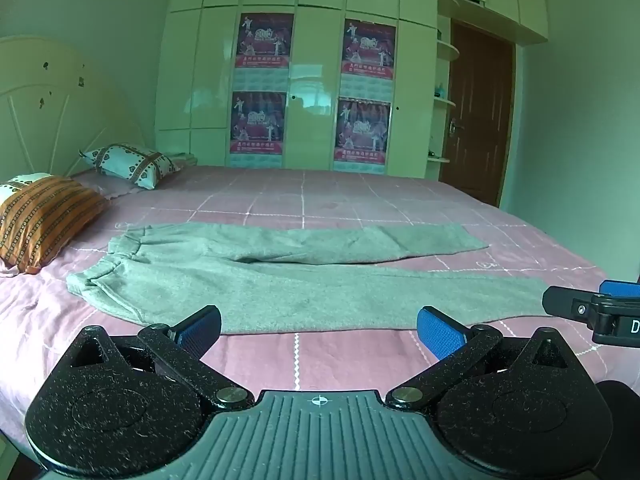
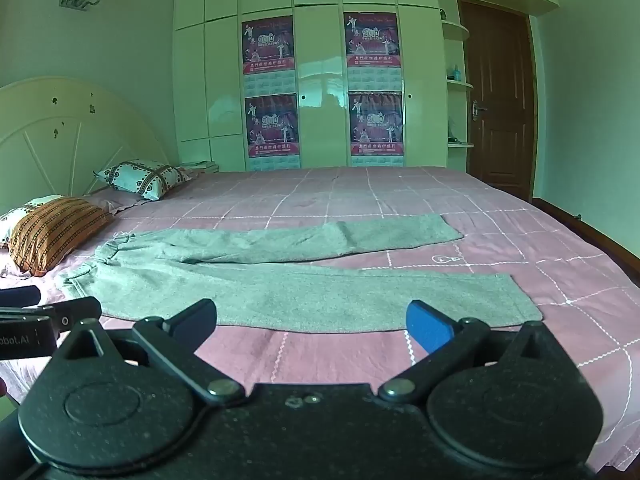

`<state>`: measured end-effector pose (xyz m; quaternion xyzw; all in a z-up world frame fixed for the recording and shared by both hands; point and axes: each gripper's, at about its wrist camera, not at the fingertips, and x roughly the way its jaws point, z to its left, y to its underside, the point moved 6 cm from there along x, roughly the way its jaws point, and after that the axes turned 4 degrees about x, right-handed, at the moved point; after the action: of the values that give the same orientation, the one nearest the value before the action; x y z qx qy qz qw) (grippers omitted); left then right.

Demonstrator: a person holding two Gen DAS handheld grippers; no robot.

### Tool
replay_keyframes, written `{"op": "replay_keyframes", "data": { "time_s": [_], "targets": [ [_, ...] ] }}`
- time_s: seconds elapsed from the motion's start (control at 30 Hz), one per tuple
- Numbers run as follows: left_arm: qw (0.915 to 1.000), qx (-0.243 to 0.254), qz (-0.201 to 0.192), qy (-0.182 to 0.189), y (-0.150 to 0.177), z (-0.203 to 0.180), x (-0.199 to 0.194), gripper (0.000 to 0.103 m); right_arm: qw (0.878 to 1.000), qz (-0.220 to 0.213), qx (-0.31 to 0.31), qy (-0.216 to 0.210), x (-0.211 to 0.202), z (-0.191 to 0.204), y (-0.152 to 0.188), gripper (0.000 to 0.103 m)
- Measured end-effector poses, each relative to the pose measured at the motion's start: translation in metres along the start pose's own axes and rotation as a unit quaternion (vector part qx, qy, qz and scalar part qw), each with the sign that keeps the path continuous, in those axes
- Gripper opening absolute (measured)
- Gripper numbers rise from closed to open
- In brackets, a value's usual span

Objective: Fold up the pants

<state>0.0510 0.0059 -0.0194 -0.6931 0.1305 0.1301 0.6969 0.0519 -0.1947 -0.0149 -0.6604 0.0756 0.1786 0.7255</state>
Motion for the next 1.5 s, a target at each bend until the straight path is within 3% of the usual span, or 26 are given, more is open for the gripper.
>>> {"op": "replay_keyframes", "data": {
  "time_s": [1.5],
  "targets": [
    [1.0, -0.001, 0.002, -0.008, 0.0009, 0.0016, 0.0068, 0.103, 1.0, 0.0, 0.0, 0.002, -0.0007, 0.0003, 0.0003, 0.096]
  ]
}}
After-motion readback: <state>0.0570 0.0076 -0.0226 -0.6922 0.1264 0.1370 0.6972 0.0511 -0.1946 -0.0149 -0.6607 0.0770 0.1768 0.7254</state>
